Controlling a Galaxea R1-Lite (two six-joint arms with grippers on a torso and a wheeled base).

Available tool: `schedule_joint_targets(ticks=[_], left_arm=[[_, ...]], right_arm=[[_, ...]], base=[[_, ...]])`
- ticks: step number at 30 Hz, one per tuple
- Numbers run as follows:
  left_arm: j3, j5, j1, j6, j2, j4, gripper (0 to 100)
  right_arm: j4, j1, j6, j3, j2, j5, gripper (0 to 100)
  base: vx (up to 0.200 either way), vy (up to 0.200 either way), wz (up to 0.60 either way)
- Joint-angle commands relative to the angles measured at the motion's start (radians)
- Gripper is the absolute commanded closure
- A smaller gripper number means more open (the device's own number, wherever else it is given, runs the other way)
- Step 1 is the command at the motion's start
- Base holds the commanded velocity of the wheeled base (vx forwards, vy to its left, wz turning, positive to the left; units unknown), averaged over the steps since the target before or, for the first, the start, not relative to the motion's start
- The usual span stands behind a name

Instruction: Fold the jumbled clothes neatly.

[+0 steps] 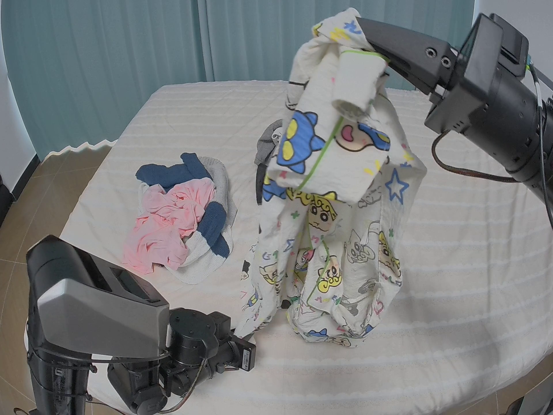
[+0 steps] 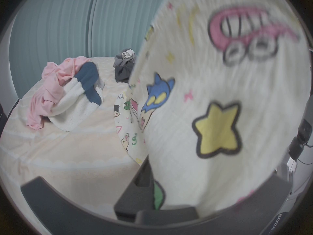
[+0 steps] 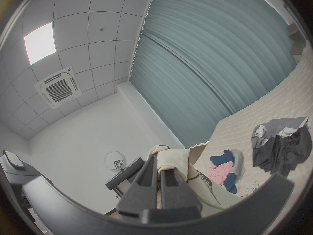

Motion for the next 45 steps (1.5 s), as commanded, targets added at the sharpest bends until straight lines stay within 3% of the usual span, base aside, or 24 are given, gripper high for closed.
schedule_joint_targets(ticks=[1, 9, 11, 16, 20, 29, 32, 36, 42, 45], left_arm=[[0.043, 0.0, 0.015, -0.014, -0.094, -0.018, 100], [0.046, 0.037, 0.057, -0.072, -0.296, -0.018, 100], [0.037, 0.071, 0.073, -0.072, -0.368, -0.018, 100], [0.0, 0.169, 0.073, -0.071, -0.474, -0.018, 100], [-0.049, 0.19, 0.086, -0.064, -0.558, -0.018, 100], [-0.176, 0.194, 0.155, 0.066, -0.62, -0.018, 100], [-0.244, 0.194, 0.165, 0.089, -0.666, -0.008, 100], [-0.343, 0.192, 0.169, 0.127, -0.767, 0.134, 100], [-0.417, 0.195, 0.169, 0.134, -0.833, 0.215, 100], [-0.472, 0.195, 0.169, 0.186, -0.882, 0.227, 100]], right_arm=[[0.008, -0.065, -0.001, 0.047, -0.053, 0.003, 100], [0.013, -0.25, -0.018, 0.158, -0.119, 0.009, 100], [0.013, -0.335, -0.018, 0.187, -0.147, 0.012, 100], [0.013, -0.42, -0.019, 0.248, -0.184, 0.011, 100], [0.01, -0.467, -0.019, 0.299, -0.201, 0.011, 100], [0.007, -0.496, -0.024, 0.335, -0.262, 0.011, 100], [0.008, -0.494, -0.074, 0.32, -0.306, 0.011, 100], [0.008, -0.49, -0.163, 0.296, -0.349, 0.012, 100], [0.008, -0.486, -0.163, 0.23, -0.394, 0.032, 100], [0.014, -0.486, -0.16, 0.15, -0.411, 0.065, 100]], base=[[0.0, 0.0, 0.0], [0.0, 0.0, 0.0], [0.0, 0.0, 0.0], [0.0, 0.0, 0.0], [0.0, 0.0, 0.0], [0.0, 0.0, 0.0], [0.0, 0.0, 0.0], [0.0, 0.0, 0.0], [0.0, 0.0, 0.0], [0.0, 0.0, 0.0]])
